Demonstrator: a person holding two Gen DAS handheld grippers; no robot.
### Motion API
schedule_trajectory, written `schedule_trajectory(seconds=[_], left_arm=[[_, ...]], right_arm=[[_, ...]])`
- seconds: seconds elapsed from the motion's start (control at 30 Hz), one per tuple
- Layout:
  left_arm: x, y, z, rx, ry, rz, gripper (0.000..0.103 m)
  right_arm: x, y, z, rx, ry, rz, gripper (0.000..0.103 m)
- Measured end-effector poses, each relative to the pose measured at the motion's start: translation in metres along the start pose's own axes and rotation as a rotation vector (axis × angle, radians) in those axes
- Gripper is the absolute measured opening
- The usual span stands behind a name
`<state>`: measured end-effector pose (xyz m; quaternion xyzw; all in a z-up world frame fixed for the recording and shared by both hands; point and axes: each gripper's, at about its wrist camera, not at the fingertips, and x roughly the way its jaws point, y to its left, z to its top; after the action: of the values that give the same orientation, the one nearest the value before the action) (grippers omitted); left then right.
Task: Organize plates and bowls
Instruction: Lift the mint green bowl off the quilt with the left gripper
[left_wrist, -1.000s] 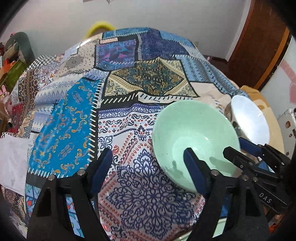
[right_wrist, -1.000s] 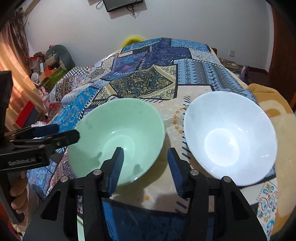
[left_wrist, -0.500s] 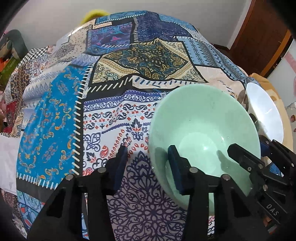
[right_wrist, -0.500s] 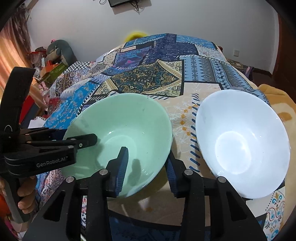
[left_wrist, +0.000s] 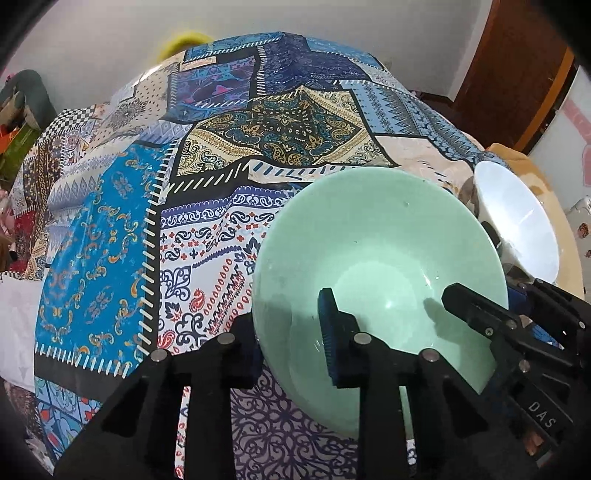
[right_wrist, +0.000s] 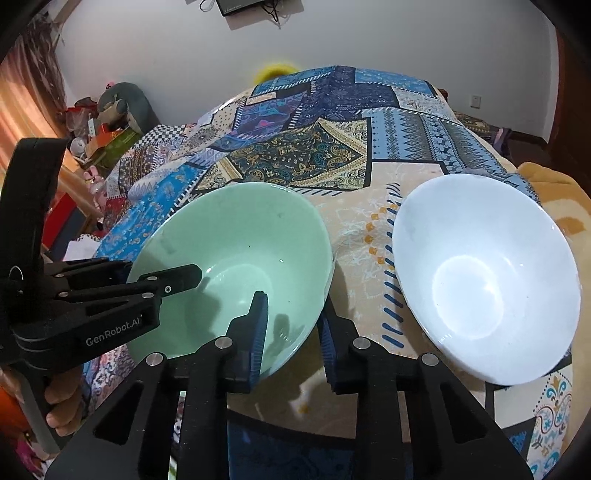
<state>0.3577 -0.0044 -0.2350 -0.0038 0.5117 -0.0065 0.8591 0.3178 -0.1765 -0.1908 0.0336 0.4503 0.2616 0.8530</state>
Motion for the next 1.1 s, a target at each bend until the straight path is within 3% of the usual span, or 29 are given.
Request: schedule_trajectory(seconds=[0.57, 1.1], left_arm=[[-0.084, -0.014, -0.026, 0.019, -0.137, -0.002, 0.026], [-0.161, 0.004, -0.079, -0.024, -0.208, -0.001, 0.026]], right_arm=[[-0.053, 0.019, -0.006, -0.009, -0.078, 0.031, 0.024], [-0.095, 0.066, -0.026, -0.078, -0.121, 0.065, 0.024]])
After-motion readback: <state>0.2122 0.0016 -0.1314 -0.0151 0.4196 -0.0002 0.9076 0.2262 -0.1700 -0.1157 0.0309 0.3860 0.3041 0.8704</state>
